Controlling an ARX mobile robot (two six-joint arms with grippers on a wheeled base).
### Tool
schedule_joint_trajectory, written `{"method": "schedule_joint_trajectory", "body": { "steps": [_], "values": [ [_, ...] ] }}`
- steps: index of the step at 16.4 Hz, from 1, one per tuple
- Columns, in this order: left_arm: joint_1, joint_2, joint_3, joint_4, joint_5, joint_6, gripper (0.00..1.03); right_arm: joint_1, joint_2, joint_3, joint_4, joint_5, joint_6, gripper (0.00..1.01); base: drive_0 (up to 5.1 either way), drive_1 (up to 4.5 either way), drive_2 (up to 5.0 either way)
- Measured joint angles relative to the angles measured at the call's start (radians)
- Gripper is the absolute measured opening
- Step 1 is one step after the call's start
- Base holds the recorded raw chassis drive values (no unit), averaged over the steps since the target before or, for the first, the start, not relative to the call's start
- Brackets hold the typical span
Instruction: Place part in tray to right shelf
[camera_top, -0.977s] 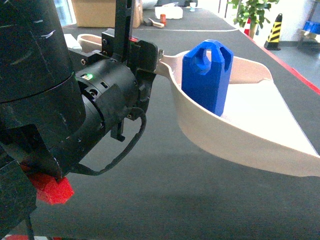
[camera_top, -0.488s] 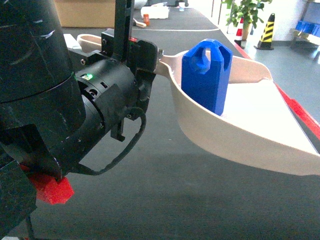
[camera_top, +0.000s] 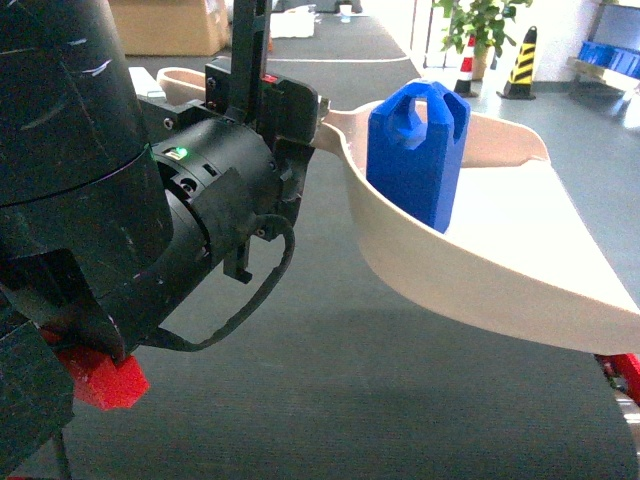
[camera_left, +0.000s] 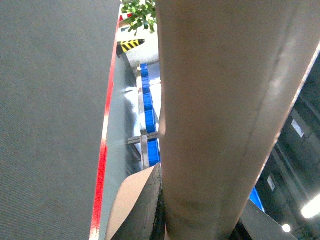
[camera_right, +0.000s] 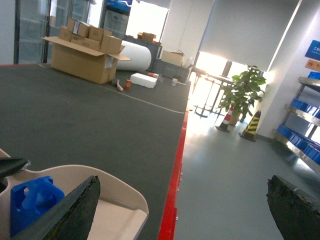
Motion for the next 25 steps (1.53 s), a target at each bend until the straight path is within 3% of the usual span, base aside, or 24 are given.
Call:
{"method": "schedule_joint_trajectory", "body": {
  "steps": [25],
  "values": [
    [0.000, 0.000, 0.000, 0.000, 0.000, 0.000, 0.18, 0.000, 0.000, -0.001, -0.002, 0.001, 0.000, 0.98, 5.1, -2.38, -2.4]
  ]
}}
